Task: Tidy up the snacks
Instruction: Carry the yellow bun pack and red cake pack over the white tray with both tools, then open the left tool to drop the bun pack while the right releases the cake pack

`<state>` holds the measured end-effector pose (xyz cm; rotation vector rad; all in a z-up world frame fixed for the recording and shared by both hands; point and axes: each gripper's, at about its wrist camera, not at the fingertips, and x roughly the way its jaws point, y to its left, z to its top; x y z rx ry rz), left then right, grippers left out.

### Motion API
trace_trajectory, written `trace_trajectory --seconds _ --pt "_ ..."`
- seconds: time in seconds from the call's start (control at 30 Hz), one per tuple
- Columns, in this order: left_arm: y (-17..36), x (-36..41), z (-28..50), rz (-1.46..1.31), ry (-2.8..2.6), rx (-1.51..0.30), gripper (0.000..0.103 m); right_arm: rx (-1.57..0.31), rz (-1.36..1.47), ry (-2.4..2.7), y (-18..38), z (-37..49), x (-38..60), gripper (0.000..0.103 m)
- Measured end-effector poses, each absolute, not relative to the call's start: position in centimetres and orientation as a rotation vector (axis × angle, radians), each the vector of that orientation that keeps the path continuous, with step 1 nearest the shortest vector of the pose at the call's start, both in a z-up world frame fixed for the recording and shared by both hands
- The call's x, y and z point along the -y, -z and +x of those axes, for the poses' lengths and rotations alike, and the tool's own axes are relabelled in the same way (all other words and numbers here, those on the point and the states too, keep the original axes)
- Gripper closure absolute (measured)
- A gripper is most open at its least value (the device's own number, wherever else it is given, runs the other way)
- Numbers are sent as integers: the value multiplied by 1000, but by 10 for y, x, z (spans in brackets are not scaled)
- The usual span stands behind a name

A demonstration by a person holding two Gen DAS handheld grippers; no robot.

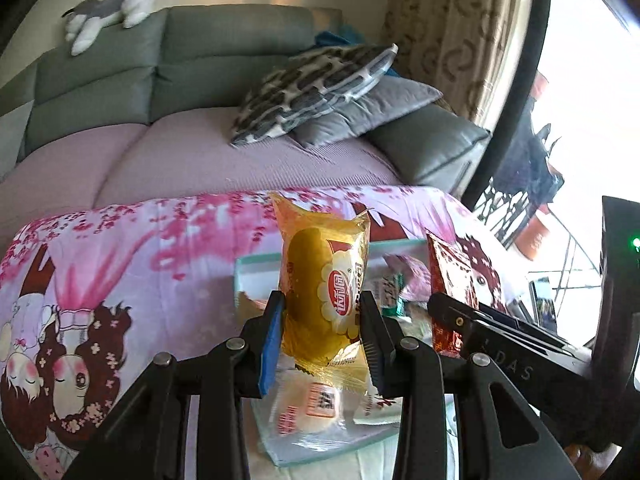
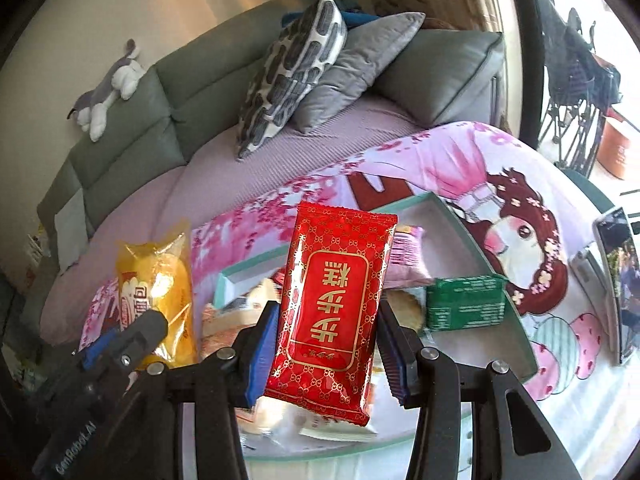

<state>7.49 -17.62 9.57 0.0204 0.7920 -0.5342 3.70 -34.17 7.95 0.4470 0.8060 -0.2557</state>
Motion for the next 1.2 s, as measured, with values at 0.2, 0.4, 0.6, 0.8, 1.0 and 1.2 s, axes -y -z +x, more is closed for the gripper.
trace_trajectory --seconds 0.2,0.4,0.6,0.8,1.0,1.2 --pt "-86 199 67 71 565 -822 65 -857 453 277 -68 34 358 53" --pt "-77 214 61 107 589 -846 65 -899 450 314 -59 31 369 53" --pt "-68 223 60 131 593 -867 65 -920 451 321 -55 32 373 53" --pt "-62 225 61 139 590 -882 65 -931 464 319 -50 34 375 53" --pt "-56 227 64 143 587 -899 65 -941 471 325 -47 35 378 53" --pt "-49 227 66 142 580 -917 65 -943 485 333 -43 36 381 53"
